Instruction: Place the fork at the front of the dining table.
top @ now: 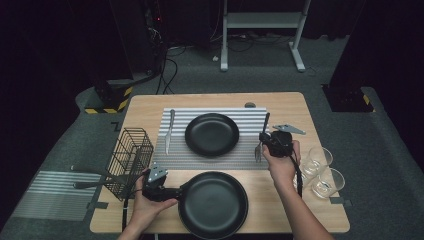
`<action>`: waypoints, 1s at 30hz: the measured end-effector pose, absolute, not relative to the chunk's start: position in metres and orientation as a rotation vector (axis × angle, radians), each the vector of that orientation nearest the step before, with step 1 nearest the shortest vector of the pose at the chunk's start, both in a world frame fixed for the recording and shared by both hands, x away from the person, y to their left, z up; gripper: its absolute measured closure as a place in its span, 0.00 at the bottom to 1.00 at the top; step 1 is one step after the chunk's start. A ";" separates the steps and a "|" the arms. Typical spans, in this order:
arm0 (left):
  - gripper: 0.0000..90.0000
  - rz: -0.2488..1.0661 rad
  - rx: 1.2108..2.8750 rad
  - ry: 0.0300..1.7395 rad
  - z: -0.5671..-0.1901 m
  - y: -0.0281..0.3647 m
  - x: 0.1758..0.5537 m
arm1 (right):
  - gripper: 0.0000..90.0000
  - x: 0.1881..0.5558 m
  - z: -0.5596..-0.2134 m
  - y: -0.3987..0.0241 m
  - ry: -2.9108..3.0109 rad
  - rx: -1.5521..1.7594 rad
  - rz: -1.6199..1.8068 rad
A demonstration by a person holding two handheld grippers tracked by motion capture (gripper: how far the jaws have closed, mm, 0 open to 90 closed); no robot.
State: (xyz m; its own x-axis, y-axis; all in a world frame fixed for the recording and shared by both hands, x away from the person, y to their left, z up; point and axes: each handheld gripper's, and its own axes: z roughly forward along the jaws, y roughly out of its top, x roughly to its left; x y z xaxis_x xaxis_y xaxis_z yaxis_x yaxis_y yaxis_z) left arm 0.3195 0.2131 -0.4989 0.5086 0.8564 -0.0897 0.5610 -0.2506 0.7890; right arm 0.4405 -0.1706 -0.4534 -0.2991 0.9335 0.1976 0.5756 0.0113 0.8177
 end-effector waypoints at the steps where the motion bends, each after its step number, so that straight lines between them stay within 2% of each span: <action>1: 0.06 0.465 1.947 1.160 -0.499 0.213 0.320 | 0.94 0.443 -0.455 -0.169 1.898 1.548 1.192; 30: 0.08 0.466 1.954 1.168 -0.501 0.214 0.320 | 0.94 0.496 -0.481 -0.153 1.923 1.700 1.104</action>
